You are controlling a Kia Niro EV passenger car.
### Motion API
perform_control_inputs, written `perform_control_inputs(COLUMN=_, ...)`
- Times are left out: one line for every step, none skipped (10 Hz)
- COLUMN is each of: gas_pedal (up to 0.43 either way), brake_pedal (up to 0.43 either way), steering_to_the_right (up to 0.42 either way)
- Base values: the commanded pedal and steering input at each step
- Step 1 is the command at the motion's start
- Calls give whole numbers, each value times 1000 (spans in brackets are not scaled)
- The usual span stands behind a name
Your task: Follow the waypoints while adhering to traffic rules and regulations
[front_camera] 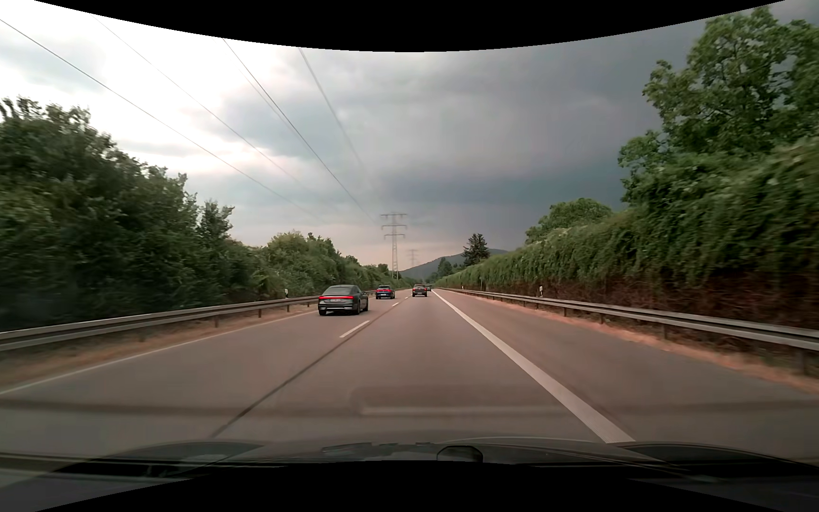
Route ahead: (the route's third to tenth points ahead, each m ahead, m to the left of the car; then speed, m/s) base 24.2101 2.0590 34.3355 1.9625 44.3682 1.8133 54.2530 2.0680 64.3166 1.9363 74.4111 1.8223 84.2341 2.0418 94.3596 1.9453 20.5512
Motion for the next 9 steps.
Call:
perform_control_inputs(gas_pedal=87, brake_pedal=0, steering_to_the_right=-1)
perform_control_inputs(gas_pedal=87, brake_pedal=0, steering_to_the_right=-1)
perform_control_inputs(gas_pedal=87, brake_pedal=0, steering_to_the_right=-1)
perform_control_inputs(gas_pedal=87, brake_pedal=0, steering_to_the_right=-1)
perform_control_inputs(gas_pedal=87, brake_pedal=0, steering_to_the_right=-1)
perform_control_inputs(gas_pedal=87, brake_pedal=0, steering_to_the_right=-2)
perform_control_inputs(gas_pedal=87, brake_pedal=0, steering_to_the_right=-1)
perform_control_inputs(gas_pedal=87, brake_pedal=0, steering_to_the_right=-2)
perform_control_inputs(gas_pedal=87, brake_pedal=0, steering_to_the_right=-2)
